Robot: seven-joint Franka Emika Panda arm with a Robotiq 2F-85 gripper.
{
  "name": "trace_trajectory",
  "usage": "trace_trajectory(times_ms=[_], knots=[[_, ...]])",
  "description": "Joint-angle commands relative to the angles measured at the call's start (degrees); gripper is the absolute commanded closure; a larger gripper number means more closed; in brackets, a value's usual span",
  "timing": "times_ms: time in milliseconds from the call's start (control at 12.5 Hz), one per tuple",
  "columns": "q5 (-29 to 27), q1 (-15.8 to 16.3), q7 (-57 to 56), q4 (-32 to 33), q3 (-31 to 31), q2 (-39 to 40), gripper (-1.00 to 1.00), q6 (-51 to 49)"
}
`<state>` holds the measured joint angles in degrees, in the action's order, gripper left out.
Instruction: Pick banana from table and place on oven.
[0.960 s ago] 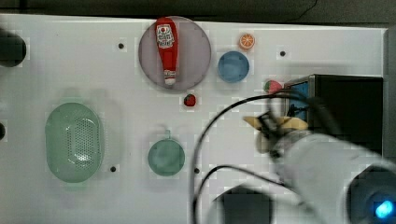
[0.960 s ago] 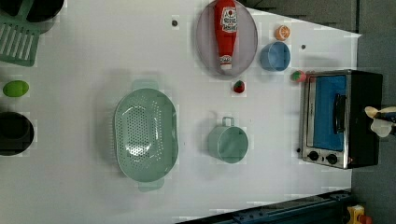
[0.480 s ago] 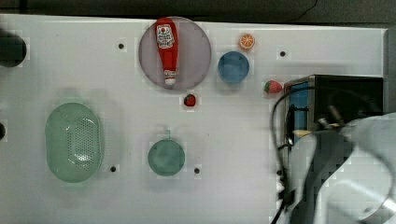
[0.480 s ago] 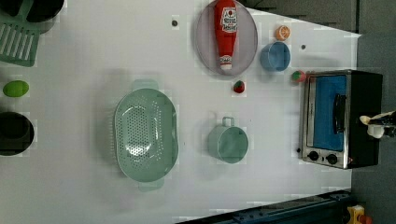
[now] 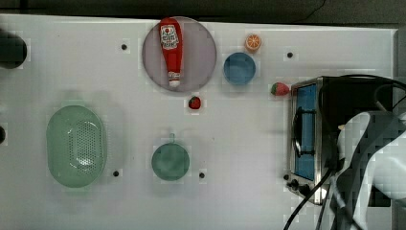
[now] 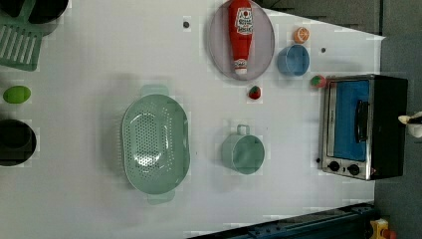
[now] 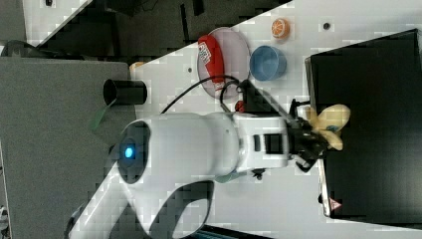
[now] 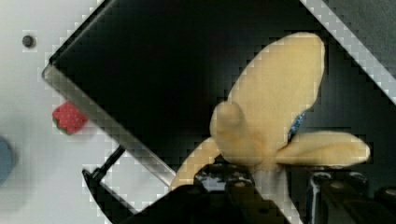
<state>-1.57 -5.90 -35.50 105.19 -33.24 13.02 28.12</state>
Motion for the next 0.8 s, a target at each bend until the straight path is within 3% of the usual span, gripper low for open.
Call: trace_trajectory(times_ms=[80,240,640,800], knots=[[-2.19,0.52,-6.75,0.19,-0.38,1.11,0.48,0.11],[-2.2,0.5,-10.2,0.22,-0.33,1.21,0.19,2.43],[-2.06,0.51,-10.49,0.44,-0.37,0.53,-1.0,1.37],[-1.12,0.89,-10.53,-1.06,-0.25,-2.34,-1.0,-1.62]])
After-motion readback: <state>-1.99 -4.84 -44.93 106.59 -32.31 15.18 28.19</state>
